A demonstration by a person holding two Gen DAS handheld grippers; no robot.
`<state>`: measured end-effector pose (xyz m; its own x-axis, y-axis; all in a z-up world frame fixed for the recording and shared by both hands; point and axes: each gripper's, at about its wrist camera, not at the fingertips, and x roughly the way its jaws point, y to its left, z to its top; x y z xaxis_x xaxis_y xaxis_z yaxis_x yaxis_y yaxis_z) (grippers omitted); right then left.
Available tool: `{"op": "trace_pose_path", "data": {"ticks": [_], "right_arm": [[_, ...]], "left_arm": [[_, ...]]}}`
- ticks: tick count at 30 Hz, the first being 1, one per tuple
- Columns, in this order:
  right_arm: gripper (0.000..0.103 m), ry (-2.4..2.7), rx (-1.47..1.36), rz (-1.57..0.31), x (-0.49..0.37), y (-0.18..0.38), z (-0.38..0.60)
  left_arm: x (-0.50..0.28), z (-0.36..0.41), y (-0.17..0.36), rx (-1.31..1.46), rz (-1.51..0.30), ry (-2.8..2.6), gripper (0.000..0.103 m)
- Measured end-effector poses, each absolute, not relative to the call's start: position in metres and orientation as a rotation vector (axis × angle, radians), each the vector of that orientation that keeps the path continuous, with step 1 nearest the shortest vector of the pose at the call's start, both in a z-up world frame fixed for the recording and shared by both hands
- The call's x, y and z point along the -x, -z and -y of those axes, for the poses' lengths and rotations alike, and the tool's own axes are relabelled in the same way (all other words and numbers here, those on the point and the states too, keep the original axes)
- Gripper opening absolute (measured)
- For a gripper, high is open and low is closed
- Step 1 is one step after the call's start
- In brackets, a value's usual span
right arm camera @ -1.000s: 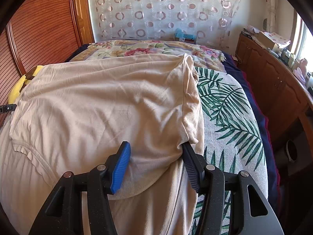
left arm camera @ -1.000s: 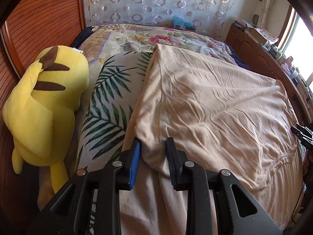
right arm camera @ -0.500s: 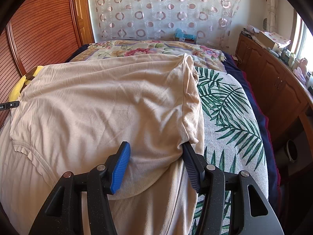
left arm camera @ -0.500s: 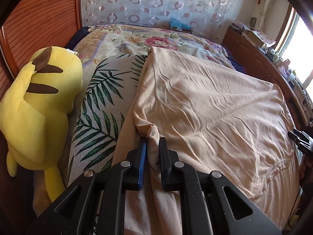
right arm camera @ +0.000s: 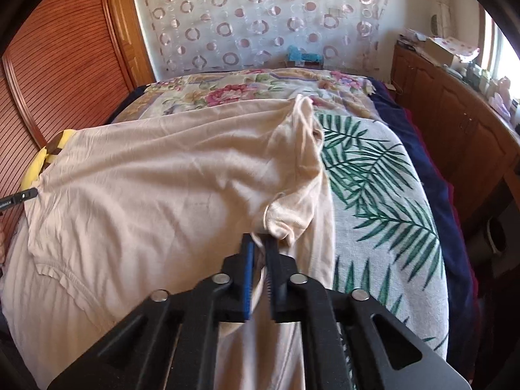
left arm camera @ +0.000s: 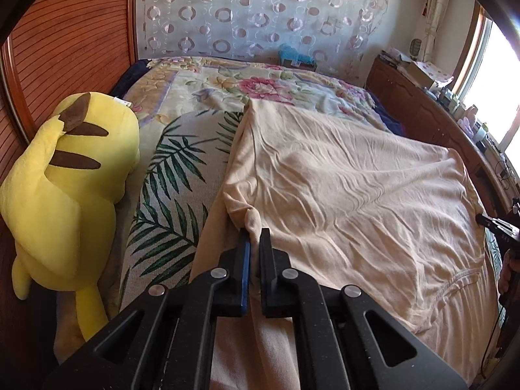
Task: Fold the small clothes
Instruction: 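Grasp the shirt edge with both grippers and lift it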
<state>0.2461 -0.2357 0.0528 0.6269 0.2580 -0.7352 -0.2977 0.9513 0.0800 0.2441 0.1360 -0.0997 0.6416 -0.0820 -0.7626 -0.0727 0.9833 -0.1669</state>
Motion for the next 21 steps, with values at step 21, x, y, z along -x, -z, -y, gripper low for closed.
{"op": "trace_pose_path", "data": {"ticks": [21], "right_arm": [[0.001, -0.327, 0.047, -0.602, -0.184, -0.105, 0.242]], "left_arm": [[-0.214, -0.137, 0.035, 0.193, -0.689, 0.069, 0.005]]}}
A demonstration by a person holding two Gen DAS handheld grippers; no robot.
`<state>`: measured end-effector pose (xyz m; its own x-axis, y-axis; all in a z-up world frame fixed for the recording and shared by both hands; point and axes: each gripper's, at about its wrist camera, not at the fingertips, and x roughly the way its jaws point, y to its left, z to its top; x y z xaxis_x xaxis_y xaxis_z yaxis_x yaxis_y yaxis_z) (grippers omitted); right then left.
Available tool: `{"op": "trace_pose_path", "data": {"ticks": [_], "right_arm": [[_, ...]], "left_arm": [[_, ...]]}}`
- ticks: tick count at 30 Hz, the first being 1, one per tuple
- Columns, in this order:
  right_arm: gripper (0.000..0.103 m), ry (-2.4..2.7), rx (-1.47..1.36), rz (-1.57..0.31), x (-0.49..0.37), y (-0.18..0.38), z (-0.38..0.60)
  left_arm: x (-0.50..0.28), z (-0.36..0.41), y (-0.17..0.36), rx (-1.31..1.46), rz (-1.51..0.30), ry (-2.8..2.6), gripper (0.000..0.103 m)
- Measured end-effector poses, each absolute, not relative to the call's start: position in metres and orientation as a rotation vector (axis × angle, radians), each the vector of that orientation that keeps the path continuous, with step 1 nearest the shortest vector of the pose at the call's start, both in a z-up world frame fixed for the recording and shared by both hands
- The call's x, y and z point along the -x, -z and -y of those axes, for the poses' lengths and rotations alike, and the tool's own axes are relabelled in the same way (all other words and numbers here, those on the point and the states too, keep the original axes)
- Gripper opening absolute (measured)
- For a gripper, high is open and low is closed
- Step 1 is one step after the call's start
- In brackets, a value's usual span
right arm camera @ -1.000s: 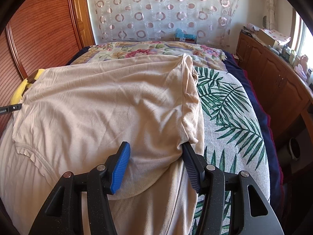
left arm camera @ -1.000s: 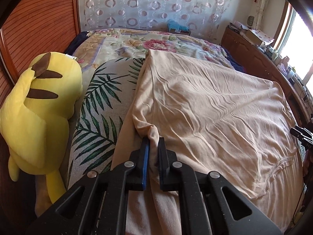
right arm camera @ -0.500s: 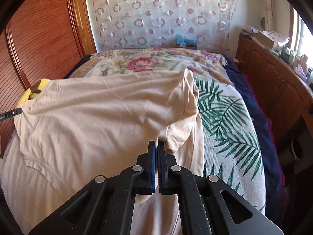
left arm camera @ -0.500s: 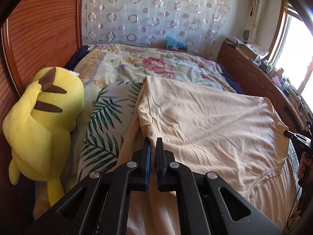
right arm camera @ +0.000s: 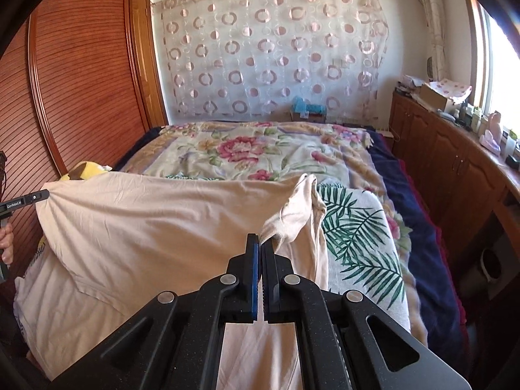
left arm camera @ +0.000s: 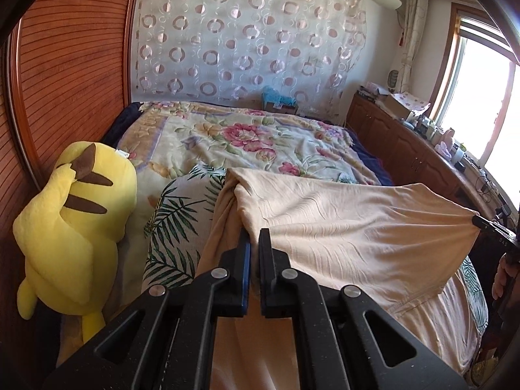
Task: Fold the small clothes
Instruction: 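Grasp the shirt edge with both grippers and lift it, then fold the lifted edge over the shirt and open both grippers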
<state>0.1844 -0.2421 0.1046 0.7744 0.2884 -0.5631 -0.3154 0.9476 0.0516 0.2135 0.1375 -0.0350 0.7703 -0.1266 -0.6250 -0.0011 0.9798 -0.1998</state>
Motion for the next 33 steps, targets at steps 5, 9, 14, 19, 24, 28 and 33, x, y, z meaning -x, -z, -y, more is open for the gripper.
{"op": "trace_pose_path", "data": {"ticks": [5, 9, 14, 19, 24, 28, 33], "right_arm": [[0.001, -0.334, 0.039, -0.573, -0.161, -0.104, 0.247], [0.001, -0.343, 0.035, -0.56, -0.137, -0.104, 0.251], [0.001, -0.358, 0.032, -0.534, -0.103, -0.107, 0.256], [0.001, -0.375, 0.034, -0.505, -0.065, -0.106, 0.262], [0.001, -0.381, 0.041, -0.455, -0.029, -0.11, 0.273], [0.001, -0.374, 0.038, -0.437, -0.01, -0.103, 0.28], [0.001, -0.369, 0.055, -0.51, -0.006, -0.074, 0.284]], "left_arm": [[-0.194, -0.142, 0.022, 0.198, -0.652, 0.073, 0.005], [-0.173, -0.143, 0.017, 0.204, -0.637, 0.083, 0.005], [-0.143, -0.142, 0.017, 0.204, -0.615, 0.088, 0.005], [-0.111, -0.143, 0.013, 0.201, -0.585, 0.084, 0.005], [-0.08, -0.142, 0.006, 0.183, -0.546, 0.07, 0.005], [-0.061, -0.145, 0.015, 0.192, -0.557, 0.052, 0.005], [-0.052, -0.152, 0.053, 0.191, -0.646, 0.023, 0.005]]}}
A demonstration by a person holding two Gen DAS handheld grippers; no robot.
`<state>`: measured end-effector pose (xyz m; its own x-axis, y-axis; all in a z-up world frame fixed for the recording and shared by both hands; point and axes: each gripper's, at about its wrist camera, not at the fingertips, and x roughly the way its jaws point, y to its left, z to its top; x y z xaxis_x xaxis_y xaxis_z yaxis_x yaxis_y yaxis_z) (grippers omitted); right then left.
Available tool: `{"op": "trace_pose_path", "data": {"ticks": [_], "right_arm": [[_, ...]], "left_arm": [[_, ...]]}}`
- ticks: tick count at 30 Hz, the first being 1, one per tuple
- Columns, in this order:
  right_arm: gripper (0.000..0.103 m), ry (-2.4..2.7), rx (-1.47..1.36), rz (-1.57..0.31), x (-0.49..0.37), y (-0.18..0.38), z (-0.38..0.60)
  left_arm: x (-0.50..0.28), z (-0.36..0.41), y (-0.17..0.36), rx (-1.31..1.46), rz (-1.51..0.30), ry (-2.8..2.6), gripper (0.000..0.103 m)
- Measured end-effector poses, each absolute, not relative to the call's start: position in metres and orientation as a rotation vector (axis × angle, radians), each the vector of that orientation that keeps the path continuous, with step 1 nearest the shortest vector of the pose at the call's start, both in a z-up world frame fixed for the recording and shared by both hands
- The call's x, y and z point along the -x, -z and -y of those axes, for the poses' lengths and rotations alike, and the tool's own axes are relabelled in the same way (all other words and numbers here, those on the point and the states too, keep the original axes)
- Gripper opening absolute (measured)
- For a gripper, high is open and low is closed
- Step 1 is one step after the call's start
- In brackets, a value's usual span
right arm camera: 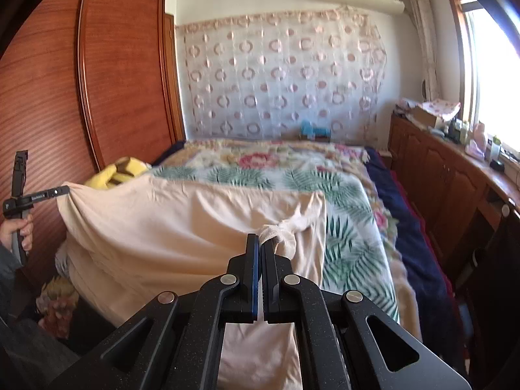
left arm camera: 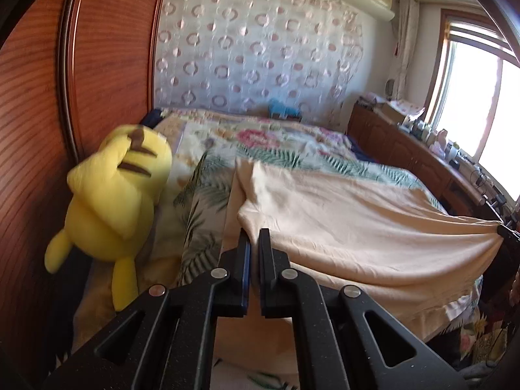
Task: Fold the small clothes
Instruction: 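Fold the lifted edge over the shirt and open both grippers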
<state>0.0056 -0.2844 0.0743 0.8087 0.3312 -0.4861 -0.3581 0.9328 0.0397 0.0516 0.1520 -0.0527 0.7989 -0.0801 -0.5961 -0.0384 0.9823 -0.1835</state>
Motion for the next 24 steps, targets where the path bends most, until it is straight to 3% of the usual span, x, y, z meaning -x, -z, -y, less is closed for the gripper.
{"op": "trace_pose_path", "data": {"ticks": [6, 13, 14, 16, 19, 24], "right_arm": [[0.001, -0.338, 0.079, -0.635, -0.03, -0.025, 0.288], [0.001, -0.312, 0.074, -0.708, -0.058, 0.002, 0.287], [0.001, -0.31, 0.071, -0.708, -0.061, 0.003, 0.287], [0.001, -0.31, 0.068, -0.696, -0.049, 0.002, 0.287], [0.002, -0.298, 0.077, -0.67, -0.032, -0.003, 0.288], [0.02, -0.277, 0.102, -0.617, -0.017, -0.012, 0.289]], "left_arm": [[-0.049, -0.155, 0.098, 0.206, -0.738, -0.013, 0.005], [-0.045, -0.156, 0.104, 0.216, -0.743, -0.006, 0.005], [-0.045, -0.155, 0.104, 0.211, -0.741, -0.006, 0.008], [-0.041, -0.153, 0.103, 0.204, -0.735, 0.003, 0.032], [-0.041, -0.152, 0.105, 0.208, -0.737, 0.025, 0.052], [-0.047, -0.155, 0.118, 0.219, -0.78, -0.002, 0.057]]}}
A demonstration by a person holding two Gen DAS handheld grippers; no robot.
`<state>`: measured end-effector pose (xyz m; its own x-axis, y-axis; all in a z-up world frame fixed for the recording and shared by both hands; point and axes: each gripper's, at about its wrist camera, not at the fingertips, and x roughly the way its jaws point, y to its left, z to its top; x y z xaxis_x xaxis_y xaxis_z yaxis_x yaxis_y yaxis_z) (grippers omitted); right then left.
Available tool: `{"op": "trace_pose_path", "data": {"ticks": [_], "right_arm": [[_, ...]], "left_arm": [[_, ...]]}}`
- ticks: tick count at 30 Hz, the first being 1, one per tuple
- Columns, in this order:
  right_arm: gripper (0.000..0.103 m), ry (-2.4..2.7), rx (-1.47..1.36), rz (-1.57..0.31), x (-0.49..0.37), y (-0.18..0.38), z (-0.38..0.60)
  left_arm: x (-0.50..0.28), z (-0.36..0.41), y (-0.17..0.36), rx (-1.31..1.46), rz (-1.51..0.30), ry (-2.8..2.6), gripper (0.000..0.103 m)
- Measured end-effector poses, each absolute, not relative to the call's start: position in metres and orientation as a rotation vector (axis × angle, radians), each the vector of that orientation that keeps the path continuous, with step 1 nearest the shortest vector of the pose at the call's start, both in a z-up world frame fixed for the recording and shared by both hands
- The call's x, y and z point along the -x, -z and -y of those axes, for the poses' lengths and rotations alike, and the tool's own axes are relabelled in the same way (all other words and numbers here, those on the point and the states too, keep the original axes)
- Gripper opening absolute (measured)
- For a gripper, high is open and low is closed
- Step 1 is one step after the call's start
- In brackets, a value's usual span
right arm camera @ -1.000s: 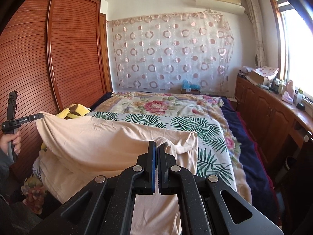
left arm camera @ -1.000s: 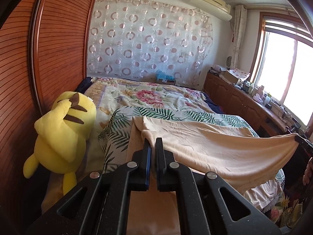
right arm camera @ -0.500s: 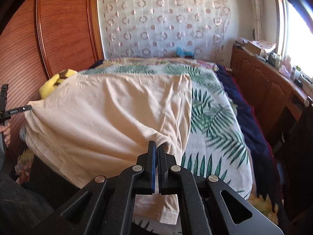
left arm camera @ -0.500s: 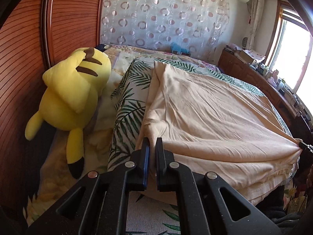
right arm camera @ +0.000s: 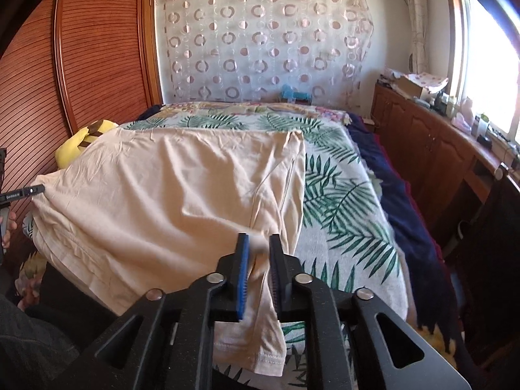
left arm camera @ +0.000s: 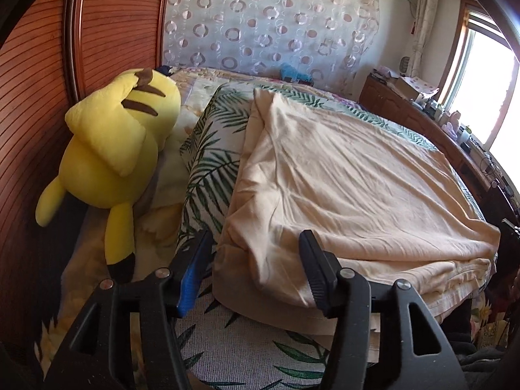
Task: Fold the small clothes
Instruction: 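Fold the lifted edge over the shirt and open both grippers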
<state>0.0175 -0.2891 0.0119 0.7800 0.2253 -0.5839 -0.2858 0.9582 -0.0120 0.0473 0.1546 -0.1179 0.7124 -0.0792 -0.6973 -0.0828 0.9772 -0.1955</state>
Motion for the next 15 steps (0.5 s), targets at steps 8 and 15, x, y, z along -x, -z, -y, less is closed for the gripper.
{"op": "trace_pose_path", "data": {"ticks": [8, 15], "right_arm": [[0.052, -0.342, 0.116, -0.56, -0.008, -0.024, 0.275], [0.054, -0.415, 0.133, -0.614, -0.024, 0.0, 0.24]], "left_arm": [[-0.045, -0.154, 0.126, 0.219, -0.783, -0.02, 0.057], [-0.041, -0.151, 0.126, 0.214, -0.768, -0.033, 0.057]]}}
